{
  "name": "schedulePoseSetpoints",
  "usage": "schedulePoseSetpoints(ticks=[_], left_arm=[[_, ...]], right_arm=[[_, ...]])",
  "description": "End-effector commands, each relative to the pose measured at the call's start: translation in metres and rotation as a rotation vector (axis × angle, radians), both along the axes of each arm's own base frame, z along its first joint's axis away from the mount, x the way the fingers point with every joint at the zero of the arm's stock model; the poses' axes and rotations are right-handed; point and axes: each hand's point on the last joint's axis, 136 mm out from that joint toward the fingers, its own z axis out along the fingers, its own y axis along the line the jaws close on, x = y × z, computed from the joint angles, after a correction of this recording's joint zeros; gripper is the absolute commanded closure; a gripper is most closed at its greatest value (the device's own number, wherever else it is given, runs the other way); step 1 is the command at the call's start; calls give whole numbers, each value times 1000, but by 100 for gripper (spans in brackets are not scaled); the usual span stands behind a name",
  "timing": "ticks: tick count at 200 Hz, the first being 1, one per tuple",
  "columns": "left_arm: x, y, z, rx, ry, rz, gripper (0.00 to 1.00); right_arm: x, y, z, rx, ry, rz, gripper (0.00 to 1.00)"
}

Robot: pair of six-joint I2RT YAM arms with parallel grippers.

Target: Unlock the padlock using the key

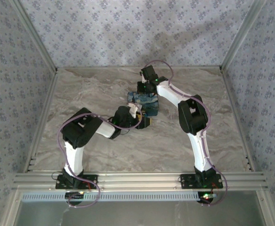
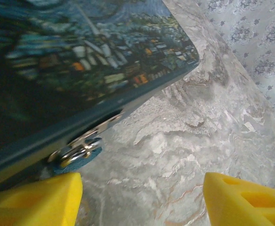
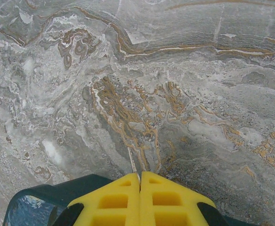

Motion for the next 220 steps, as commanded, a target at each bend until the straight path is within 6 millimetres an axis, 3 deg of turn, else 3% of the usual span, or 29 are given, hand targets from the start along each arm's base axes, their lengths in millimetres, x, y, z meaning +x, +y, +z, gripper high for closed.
schedulePoseSetpoints(ticks=[1, 81, 116, 151, 197, 220], left_arm=[[15, 17, 24, -1, -72, 85, 26], [26, 40, 11, 188, -124, 209, 22], [27, 41, 16, 206, -152, 216, 19], [23, 25, 9, 191, -127, 127, 22], [13, 1, 12, 109, -112, 1, 39], [15, -2, 14, 95, -108, -5, 35]], right_arm=[[-42, -2, -40, -59, 179, 45, 100], [-37, 2, -34, -61, 153, 45, 100], [-37, 2, -33, -61, 154, 47, 100], [-37, 2, -36, -63, 163, 49, 100], [-40, 2, -40, -70, 165, 49, 100], [-41, 2, -42, -74, 171, 49, 100]])
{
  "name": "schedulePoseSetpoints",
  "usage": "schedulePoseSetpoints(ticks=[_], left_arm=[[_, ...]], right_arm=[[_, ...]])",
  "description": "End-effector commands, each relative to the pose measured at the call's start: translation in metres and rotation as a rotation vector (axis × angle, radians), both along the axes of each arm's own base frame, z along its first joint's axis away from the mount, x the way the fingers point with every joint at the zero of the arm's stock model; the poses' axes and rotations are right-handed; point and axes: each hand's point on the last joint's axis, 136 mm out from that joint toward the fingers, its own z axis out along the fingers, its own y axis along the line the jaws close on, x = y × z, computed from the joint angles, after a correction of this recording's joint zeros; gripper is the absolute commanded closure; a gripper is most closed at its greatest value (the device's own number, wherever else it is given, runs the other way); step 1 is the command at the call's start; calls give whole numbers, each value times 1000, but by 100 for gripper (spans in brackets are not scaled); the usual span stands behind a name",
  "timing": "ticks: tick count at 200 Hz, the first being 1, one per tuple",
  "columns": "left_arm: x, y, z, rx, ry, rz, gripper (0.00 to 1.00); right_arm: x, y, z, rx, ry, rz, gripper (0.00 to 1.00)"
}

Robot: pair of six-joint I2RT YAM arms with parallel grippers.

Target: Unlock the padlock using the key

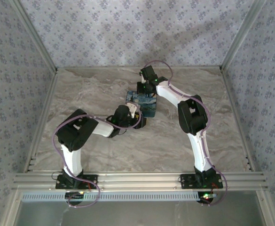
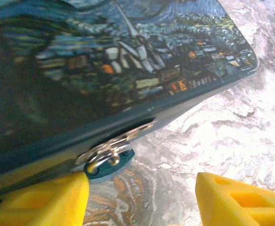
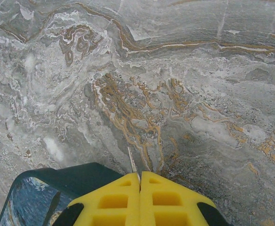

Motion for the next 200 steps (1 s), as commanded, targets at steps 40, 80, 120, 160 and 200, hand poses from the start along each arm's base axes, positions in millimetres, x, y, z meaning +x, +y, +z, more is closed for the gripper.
schedulePoseSetpoints(ticks=[40, 80, 120, 160, 200], left_arm=[[13, -15, 24, -82, -57, -18, 29], [19, 4, 11, 5, -58, 96, 24], [24, 12, 9, 50, -82, 159, 22], [16, -11, 22, -41, -88, 39, 29], [-1, -31, 36, -149, -65, -108, 36]], right_arm=[[-41, -3, -45, -84, 182, 45, 100], [-38, -16, -43, -151, 193, 11, 100], [-38, -32, -46, -222, 197, -31, 100], [-40, -36, -53, -253, 226, -33, 100], [-42, -31, -61, -238, 236, -28, 100]])
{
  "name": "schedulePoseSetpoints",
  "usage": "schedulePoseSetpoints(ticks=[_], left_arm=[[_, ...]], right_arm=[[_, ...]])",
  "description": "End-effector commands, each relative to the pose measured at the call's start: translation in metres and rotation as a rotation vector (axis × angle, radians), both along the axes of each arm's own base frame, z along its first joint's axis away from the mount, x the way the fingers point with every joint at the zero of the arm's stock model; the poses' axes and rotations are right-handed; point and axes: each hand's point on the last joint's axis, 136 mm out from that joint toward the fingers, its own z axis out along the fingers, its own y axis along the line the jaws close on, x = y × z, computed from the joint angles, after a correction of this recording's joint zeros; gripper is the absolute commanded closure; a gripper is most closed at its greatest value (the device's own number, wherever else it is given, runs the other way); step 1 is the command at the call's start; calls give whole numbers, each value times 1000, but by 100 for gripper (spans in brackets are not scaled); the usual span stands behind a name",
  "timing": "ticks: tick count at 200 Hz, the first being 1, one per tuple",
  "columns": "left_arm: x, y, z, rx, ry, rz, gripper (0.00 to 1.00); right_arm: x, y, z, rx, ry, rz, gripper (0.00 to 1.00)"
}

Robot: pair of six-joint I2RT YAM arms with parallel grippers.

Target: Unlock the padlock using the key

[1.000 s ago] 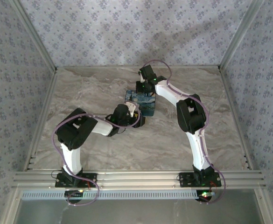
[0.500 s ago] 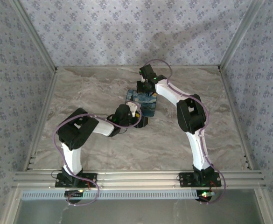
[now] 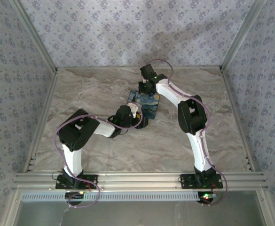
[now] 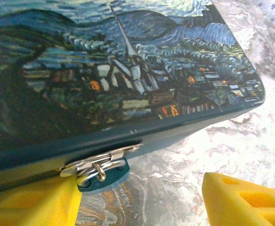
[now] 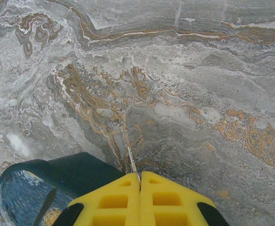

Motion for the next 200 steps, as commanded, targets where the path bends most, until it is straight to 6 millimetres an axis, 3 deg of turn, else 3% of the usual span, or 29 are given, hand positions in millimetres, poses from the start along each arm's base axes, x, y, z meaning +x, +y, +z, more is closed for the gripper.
schedulePoseSetpoints(ticks=[1, 27, 52, 78, 151, 200], left_arm=[[0, -23, 32, -130, -58, -108, 36], [-2, -29, 40, -183, -42, -143, 40], [2, -27, 37, -161, -42, -120, 32], [7, -19, 30, -137, -35, -79, 32], [9, -19, 23, -190, 28, -74, 63], [9, -17, 17, -201, 56, -67, 66]], right_arm=[[-39, -8, -59, -106, 199, 29, 100], [-41, -3, -61, -103, 202, 37, 100], [-42, -2, -61, -97, 203, 38, 100], [-44, 0, -62, -94, 207, 43, 100], [-45, 2, -61, -88, 205, 45, 100], [-47, 2, -60, -87, 205, 48, 100]])
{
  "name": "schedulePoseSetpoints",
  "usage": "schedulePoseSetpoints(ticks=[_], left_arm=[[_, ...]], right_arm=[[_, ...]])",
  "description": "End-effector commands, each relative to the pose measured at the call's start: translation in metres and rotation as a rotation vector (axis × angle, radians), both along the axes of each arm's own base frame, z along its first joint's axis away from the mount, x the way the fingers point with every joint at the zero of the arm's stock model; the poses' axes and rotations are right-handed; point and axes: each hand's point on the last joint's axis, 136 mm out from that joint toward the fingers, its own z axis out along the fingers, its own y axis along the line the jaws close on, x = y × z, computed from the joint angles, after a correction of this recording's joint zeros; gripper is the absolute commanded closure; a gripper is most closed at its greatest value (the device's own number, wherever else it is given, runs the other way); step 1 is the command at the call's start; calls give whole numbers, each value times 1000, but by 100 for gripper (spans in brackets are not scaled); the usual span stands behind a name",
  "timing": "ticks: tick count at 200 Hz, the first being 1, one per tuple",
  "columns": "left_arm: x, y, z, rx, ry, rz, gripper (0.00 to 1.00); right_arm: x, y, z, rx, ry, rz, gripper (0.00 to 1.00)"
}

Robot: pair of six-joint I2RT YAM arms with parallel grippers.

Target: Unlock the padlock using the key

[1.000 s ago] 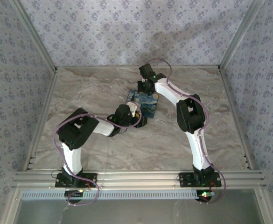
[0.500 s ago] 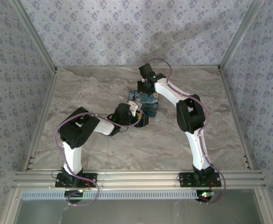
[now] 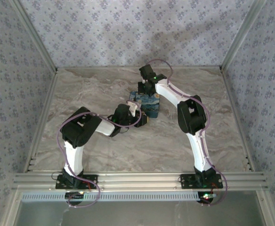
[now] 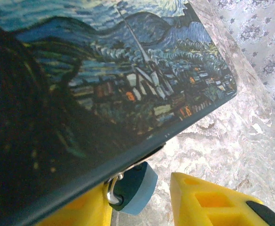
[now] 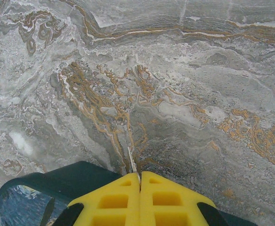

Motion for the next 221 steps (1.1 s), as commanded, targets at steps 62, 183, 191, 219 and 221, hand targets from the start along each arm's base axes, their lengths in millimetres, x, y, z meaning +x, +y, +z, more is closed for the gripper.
schedulePoseSetpoints(ticks=[62, 183, 191, 219, 221], left_arm=[[13, -9, 15, -135, 7, 7, 55], [19, 12, 1, -95, 53, 83, 51], [21, 15, 2, -102, 44, 107, 46], [19, 15, -1, -115, 45, 140, 42], [19, 15, -2, -114, 45, 140, 42]], right_arm=[[-48, 0, -62, -91, 207, 45, 100], [-49, 1, -62, -81, 210, 47, 100], [-49, 1, -62, -78, 211, 46, 100], [-47, 2, -62, -73, 204, 39, 100], [-47, 2, -62, -73, 204, 39, 100]])
